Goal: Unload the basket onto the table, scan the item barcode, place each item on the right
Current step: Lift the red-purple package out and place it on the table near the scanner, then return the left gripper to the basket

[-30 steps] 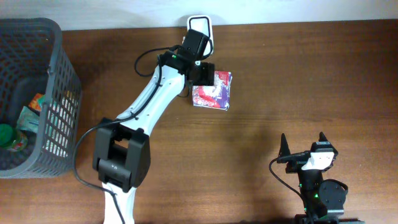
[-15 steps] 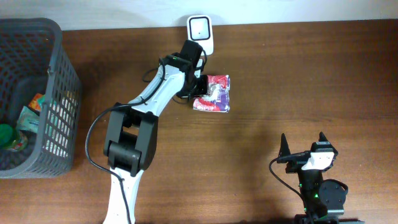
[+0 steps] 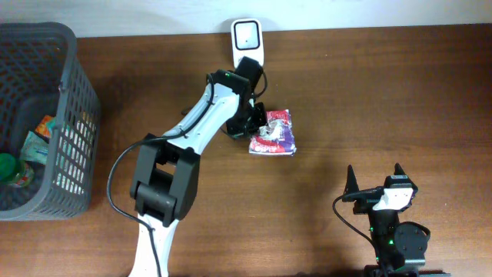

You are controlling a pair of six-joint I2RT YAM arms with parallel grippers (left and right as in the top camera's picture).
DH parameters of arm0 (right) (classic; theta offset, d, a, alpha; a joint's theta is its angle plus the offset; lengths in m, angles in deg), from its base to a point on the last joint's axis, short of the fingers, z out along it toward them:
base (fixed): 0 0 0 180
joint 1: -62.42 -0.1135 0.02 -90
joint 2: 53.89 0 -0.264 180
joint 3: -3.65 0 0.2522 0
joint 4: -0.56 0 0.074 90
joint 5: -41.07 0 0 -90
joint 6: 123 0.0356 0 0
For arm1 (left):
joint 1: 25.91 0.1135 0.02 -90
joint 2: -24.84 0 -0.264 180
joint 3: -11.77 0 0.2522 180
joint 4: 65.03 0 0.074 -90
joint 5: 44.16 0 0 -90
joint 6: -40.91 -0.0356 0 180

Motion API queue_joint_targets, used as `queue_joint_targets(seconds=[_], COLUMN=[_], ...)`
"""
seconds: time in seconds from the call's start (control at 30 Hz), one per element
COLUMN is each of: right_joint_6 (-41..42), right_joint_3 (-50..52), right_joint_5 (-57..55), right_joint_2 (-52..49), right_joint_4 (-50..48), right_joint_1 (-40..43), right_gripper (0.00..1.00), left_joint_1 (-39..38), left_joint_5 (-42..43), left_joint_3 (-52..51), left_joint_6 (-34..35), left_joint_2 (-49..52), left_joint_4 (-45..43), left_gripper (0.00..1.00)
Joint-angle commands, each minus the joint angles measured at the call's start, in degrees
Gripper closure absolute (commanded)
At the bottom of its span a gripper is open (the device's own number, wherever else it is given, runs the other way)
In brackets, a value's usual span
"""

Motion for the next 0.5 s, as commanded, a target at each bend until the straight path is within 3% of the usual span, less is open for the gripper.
queue_joint_targets(seconds=[0.0, 0.03, 0.13, 0.27, 0.47], right_joint_6=[-0.2, -0.2, -0.2, -0.2, -0.2], right_joint_3=[0.5, 0.5, 0.5, 0.5, 0.5], right_joint_5=[-0.1, -0.1, -0.1, -0.1, -0.1], right_joint_2=[0.4, 0.4, 0.4, 0.4, 0.4], right_joint_4=[0.2, 0.2, 0.2, 0.2, 0.2], right_joint_1=[0.4, 0.4, 0.4, 0.4, 0.4], right_gripper=[0.02, 0.02, 0.01, 0.02, 0.01], left_joint_1=[-2.0, -2.2, -2.1, -0.4, 5.2], left_joint_5=[-2.3, -2.3, -2.0, 1.4, -0.4], left_joint_3=[-0.2, -0.2, -0.1, 2.8, 10.9], left_joint_6=[3.2, 3.2, -0.1, -2.6, -8.2], left_joint_2=[-2.5, -2.5, -2.5, -4.4, -15.0], left_joint_4=[-0.5, -0.6, -0.6, -0.5, 5.0], left_gripper=[0.83, 0.61, 0.37, 0.35, 0.35])
